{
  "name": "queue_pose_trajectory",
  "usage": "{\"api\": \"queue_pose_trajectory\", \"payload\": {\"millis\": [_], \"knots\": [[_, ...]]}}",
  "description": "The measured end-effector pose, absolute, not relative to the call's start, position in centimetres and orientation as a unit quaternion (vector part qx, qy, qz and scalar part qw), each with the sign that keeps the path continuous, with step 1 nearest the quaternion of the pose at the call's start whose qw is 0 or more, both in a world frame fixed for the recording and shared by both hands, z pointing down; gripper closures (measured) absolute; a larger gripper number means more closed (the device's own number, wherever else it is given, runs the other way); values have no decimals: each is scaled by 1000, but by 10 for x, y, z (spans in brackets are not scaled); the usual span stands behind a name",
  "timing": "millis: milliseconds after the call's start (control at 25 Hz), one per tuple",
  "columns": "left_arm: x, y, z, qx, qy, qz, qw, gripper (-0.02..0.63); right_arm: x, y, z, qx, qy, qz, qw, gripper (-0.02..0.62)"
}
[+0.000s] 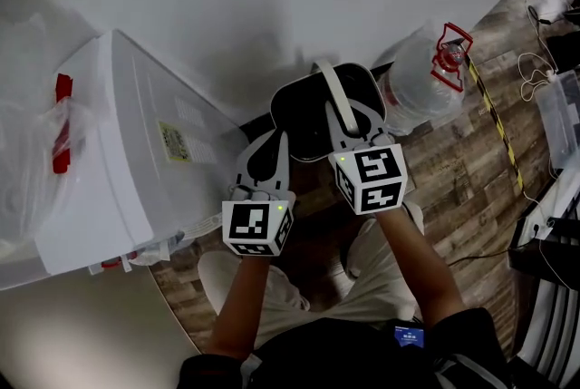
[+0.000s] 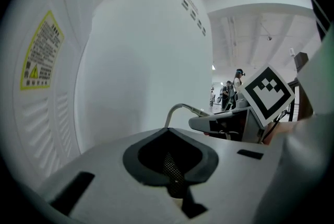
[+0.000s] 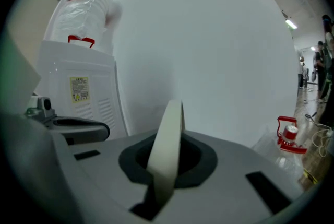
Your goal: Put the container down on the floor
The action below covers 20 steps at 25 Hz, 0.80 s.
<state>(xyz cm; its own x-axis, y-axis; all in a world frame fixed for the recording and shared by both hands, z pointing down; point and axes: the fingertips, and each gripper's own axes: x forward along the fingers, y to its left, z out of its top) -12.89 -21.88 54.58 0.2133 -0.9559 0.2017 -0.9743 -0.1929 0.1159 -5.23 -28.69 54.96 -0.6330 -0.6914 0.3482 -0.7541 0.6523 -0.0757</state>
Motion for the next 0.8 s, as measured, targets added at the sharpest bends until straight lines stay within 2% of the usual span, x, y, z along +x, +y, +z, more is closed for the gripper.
{"api": "queue_pose_trajectory", "payload": {"millis": [360,800], "knots": [[-134,-230,611,772,-627,46,96,591,-60,-296,614,401,-899,102,142,563],[-135,-237,652,774,-625,48,84,591,-60,-299,660,403,-899,98,139,563]]}}
